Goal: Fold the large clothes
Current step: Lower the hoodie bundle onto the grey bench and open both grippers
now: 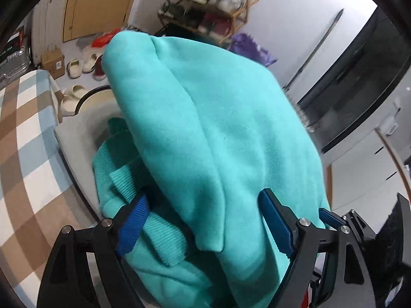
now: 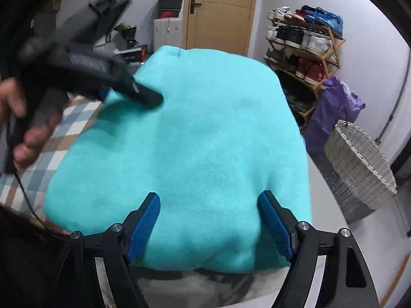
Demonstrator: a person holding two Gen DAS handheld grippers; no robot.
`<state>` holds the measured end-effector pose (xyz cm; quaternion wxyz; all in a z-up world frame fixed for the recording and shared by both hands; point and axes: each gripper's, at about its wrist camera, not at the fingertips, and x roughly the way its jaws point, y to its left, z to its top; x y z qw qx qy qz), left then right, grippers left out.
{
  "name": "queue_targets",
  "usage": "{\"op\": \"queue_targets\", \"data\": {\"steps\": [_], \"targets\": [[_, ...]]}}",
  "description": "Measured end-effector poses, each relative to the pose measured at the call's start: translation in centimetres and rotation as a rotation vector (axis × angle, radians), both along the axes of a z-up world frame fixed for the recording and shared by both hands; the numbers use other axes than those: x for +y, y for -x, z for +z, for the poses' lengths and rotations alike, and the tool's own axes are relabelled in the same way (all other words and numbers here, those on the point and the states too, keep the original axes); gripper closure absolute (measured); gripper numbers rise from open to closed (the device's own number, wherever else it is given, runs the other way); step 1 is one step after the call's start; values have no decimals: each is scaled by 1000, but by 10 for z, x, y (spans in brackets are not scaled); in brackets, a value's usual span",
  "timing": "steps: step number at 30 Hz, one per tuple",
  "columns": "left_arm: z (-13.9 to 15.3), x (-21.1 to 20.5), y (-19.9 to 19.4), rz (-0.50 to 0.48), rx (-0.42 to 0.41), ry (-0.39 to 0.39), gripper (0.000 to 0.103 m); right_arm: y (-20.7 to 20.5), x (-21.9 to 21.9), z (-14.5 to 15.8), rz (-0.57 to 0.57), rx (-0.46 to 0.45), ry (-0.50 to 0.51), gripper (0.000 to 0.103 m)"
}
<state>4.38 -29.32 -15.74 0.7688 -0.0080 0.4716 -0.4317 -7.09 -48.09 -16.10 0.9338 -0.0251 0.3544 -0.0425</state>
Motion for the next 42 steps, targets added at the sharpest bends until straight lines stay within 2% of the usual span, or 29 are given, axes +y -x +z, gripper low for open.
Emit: {"op": "queue_targets", "data": {"steps": [4,5,7,8,10,12,13,14,15,17,18,19,20,22,23,25,27,31,32,33,35,36,37,38,40,42], "targets": [[19,13,17,-10,-61,-44,22,9,-8,8,20,-23,-68,24],[26,14,23,-24,-90,-51,22,10,-15,18,15,-34,-90,28],[33,7,36,-42,-127,-47,22,21,-23,35,18,-75,-210,53],[35,6,41,-50,-139,-49,22,22,-23,42,35,-91,-271,57],[34,8,45,-51,-156,-39,22,32,-26,49,63,-137,-388,57],[35,5,43,-39,-196,-10,22,24,-22,39,64,-80,-382,57],[37,5,47,-38,-226,28,22,16,-20,24,50,-11,-377,60],[41,8,50,-54,-245,81,22,10,-21,15,40,26,-385,64],[42,8,53,-77,-247,119,22,5,-25,5,28,47,-421,76],[37,0,54,-81,-239,85,22,1,-39,-11,17,42,-560,85],[31,-4,52,-89,-217,65,22,0,-46,-17,0,44,-621,96],[23,-7,49,-78,-208,45,22,1,-51,-22,-16,43,-661,103],[17,-10,46,-57,-207,14,22,2,-55,-24,-14,35,-692,103],[-6,-19,38,-38,-120,-95,23,6,-55,-28,-8,26,-717,103],[-10,-18,39,-38,-126,-95,23,7,-53,-26,-11,24,-702,103],[-2,-14,51,-39,-194,-75,22,11,-43,-21,-20,29,-641,103],[7,-10,58,-28,-222,-60,22,14,-35,-12,-34,26,-579,103],[35,17,71,47,-296,86,22,26,-26,6,-58,-48,-558,96],[39,23,75,39,-293,133,22,29,-21,5,-63,-51,-547,94],[35,24,74,20,-277,145,22,26,-17,0,-71,-38,-524,93],[15,16,71,-46,-185,113,22,22,-13,-13,-85,-10,-503,93],[7,9,67,-68,-139,73,22,17,-14,-17,-90,-8,-508,94],[-12,0,66,-96,-85,-6,22,15,-15,-19,-96,-10,-524,94],[-19,-2,64,-91,-107,-38,22,13,-18,-20,-102,-10,-543,94],[-16,7,69,-89,-149,-13,22,16,-22,-22,-114,-2,-604,94],[-7,19,69,-59,-124,14,22,22,-26,-18,-129,-2,-629,94]]}}
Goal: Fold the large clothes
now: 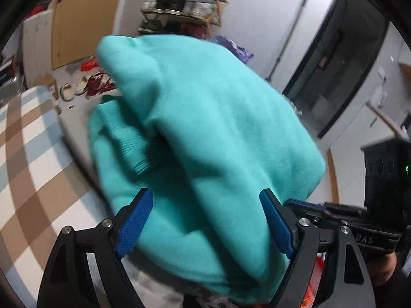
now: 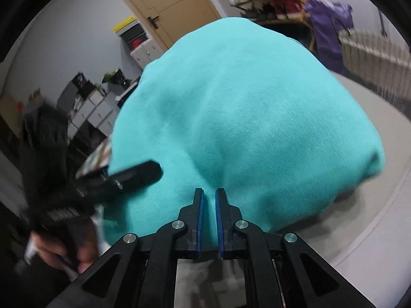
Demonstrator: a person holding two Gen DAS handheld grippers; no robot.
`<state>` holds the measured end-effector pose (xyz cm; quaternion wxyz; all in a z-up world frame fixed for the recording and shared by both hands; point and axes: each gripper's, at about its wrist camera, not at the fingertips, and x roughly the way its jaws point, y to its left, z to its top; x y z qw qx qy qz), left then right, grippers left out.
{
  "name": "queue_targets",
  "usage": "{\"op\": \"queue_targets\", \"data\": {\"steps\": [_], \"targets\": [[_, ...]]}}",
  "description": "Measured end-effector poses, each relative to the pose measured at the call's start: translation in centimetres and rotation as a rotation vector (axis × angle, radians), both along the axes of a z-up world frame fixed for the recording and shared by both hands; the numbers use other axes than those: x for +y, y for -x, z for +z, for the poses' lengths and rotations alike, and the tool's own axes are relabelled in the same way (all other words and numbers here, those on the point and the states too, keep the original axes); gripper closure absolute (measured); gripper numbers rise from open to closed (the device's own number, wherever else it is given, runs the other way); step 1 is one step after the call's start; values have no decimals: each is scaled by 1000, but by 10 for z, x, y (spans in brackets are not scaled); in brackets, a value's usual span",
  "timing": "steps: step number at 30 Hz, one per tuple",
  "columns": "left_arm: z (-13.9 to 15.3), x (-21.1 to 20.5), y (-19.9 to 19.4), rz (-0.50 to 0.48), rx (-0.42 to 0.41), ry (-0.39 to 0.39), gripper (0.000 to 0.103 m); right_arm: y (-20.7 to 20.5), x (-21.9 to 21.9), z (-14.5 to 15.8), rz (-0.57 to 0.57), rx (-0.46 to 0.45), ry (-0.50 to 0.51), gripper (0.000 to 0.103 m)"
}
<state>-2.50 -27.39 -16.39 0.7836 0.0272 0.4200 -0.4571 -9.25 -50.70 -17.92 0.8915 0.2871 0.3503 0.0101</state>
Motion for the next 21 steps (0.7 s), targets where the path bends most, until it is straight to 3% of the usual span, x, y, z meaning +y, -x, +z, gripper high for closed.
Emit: {"op": "queue_targets", "data": {"steps": [2,4,6,8,11,12,15,18,21], "targets": [[14,19,3,42,25,45,22,14,8,11,-12,-12,55,86],[29,32,10,83,3,70,22,37,24,30,-38,-66,168,56],[51,48,30,122,-72,80,22,58,42,48,-64,-147,255,38],[73,64,55,144,-170,105,22,78,62,65,-93,-221,346,31],[92,83,85,195,-295,133,21,109,90,88,-184,-328,469,8],[101,91,99,215,-341,134,15,121,98,94,-228,-367,500,0],[110,105,117,264,-445,150,1,148,116,108,-305,-442,530,0],[112,116,137,310,-567,164,1,172,130,119,-335,-509,534,0],[110,120,145,337,-578,149,1,191,146,127,-353,-541,577,0]]}}
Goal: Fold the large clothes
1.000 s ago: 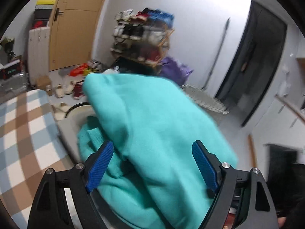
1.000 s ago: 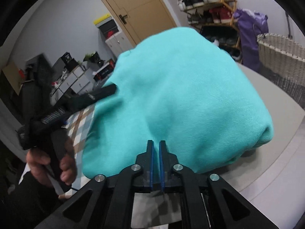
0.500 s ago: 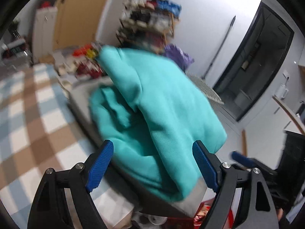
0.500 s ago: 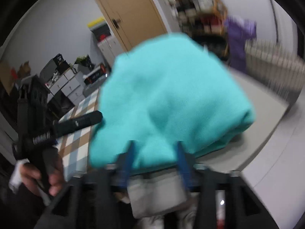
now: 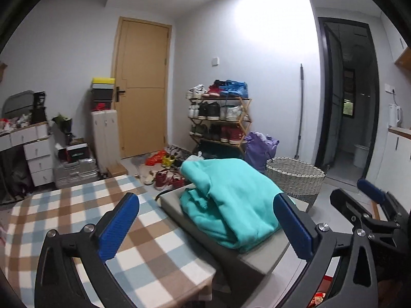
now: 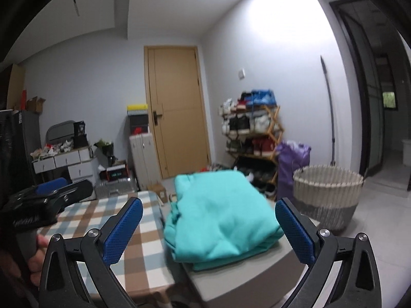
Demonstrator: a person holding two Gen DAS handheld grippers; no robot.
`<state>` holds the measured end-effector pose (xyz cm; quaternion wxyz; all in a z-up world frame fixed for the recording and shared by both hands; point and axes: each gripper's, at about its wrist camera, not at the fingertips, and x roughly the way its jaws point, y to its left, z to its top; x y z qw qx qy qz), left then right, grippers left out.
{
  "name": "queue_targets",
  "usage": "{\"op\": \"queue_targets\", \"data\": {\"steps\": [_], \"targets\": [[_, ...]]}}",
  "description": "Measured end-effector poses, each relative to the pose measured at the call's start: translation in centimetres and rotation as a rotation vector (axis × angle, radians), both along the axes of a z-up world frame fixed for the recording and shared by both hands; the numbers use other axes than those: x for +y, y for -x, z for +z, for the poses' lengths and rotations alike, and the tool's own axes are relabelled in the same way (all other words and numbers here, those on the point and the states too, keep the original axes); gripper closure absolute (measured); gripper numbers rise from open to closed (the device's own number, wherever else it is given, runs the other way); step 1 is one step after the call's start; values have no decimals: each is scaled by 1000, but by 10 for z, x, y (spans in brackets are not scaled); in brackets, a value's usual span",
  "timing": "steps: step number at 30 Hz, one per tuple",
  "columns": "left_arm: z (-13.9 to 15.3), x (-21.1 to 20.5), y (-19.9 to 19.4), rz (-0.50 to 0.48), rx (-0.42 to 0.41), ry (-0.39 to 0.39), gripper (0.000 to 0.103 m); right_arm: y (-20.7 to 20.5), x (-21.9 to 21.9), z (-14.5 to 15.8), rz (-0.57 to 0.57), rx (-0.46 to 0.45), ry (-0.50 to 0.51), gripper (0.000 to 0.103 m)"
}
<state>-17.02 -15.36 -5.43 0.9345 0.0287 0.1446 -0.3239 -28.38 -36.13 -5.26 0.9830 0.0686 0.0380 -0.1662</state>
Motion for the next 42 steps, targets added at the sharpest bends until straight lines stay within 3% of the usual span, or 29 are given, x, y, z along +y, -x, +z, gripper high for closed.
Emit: {"op": "queue_targets", "data": {"steps": [12,25,42], "targets": [[-9,2,5,48,40,-9,1,32,47,2,-33,-43,131,0],[-30,-20,-7,87,38,-5,1,41,31,-12,-79,-71,58,0],[-20,-12,2,68,41,6,1,47,39,-9,-64,-78,101,0]]}}
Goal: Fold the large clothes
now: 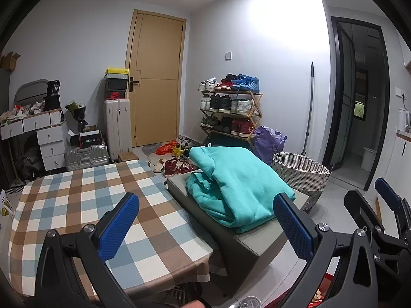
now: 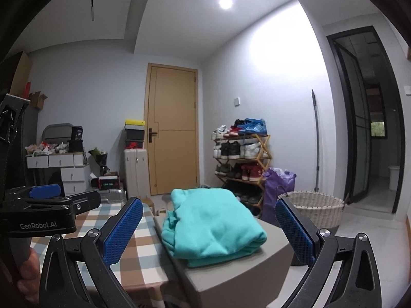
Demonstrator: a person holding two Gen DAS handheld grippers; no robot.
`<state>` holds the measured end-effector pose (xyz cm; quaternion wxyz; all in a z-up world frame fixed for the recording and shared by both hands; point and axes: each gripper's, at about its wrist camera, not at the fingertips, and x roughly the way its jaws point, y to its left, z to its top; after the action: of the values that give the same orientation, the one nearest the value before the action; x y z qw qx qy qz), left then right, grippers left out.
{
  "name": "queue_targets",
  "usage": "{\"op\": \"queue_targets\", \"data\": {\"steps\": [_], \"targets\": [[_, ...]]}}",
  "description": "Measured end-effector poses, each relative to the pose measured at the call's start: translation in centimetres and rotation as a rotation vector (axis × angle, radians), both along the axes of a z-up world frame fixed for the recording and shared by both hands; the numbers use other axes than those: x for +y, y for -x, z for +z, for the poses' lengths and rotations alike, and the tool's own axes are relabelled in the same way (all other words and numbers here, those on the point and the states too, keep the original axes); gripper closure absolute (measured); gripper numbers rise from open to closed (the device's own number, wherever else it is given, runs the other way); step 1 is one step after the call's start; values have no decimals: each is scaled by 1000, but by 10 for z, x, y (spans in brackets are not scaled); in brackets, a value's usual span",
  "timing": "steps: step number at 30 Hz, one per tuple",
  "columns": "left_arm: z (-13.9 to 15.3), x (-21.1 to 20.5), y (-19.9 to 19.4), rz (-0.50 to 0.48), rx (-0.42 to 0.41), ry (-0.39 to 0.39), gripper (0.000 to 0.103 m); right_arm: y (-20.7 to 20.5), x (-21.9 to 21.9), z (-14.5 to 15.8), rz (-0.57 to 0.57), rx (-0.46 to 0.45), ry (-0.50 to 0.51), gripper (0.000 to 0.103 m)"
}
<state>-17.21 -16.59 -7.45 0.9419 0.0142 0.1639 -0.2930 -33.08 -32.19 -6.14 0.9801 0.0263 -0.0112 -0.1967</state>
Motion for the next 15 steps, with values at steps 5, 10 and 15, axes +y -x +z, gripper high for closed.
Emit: {"op": "queue_targets", "data": {"steps": [5,10,15], "targets": [[2,-2,0,-8,1,-4,1,1,-1,0,-3,2,-2,0],[2,-7,3,-16,-3,-16,1,1,-2,1,-1,4,-5,0],[3,-10,6,-27,-2,-22,1,2,-2,2,-7,-3,-5,0]]}}
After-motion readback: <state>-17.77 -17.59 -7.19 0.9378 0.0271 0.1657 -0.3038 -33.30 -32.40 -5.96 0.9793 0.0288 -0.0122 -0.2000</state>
